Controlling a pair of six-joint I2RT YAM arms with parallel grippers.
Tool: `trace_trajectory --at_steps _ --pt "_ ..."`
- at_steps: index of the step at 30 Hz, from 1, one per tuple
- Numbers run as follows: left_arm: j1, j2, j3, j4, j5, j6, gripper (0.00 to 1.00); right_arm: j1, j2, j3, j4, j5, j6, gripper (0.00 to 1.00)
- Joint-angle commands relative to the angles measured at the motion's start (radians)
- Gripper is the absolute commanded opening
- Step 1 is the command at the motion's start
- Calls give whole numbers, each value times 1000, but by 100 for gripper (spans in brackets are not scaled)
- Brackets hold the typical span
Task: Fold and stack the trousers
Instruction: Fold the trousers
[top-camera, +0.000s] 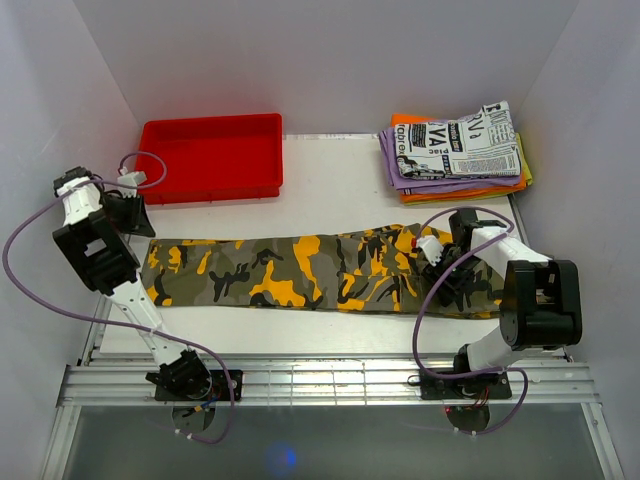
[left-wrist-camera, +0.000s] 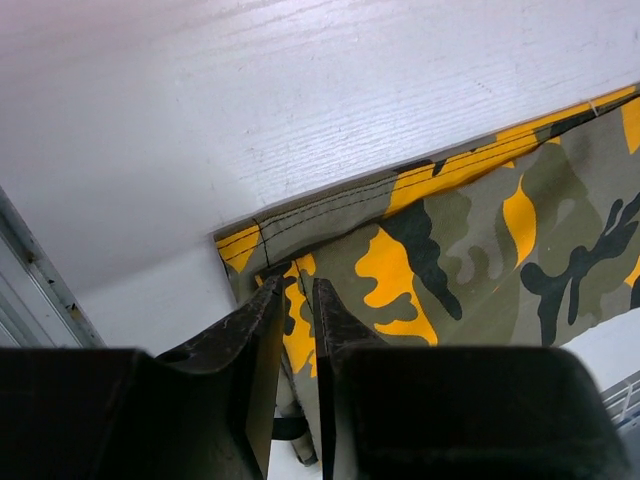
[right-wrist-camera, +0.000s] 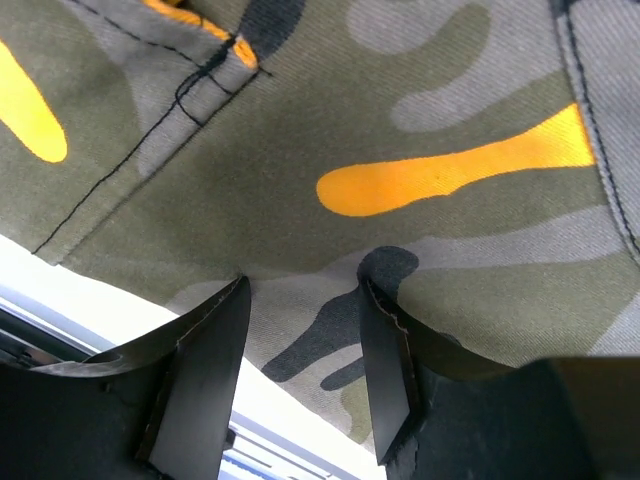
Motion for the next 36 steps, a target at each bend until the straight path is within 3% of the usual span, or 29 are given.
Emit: trace_trajectory --at_steps 1,7,15,23,36 --pt "3 -7 -6 -23 -5 30 28 2 -14 -13 28 8 34 54" --pt "3 -30 -78 -5 -30 30 39 3 12 -3 30 25 39 54" --pt "1 -53 -153 70 -94 7 40 3 39 13 22 36 41 52" --pt "3 -53 -129 98 -106 -10 49 12 40 15 18 28 48 52" --pt "3 -45 -114 144 -128 -44 55 23 43 17 11 17 61 52"
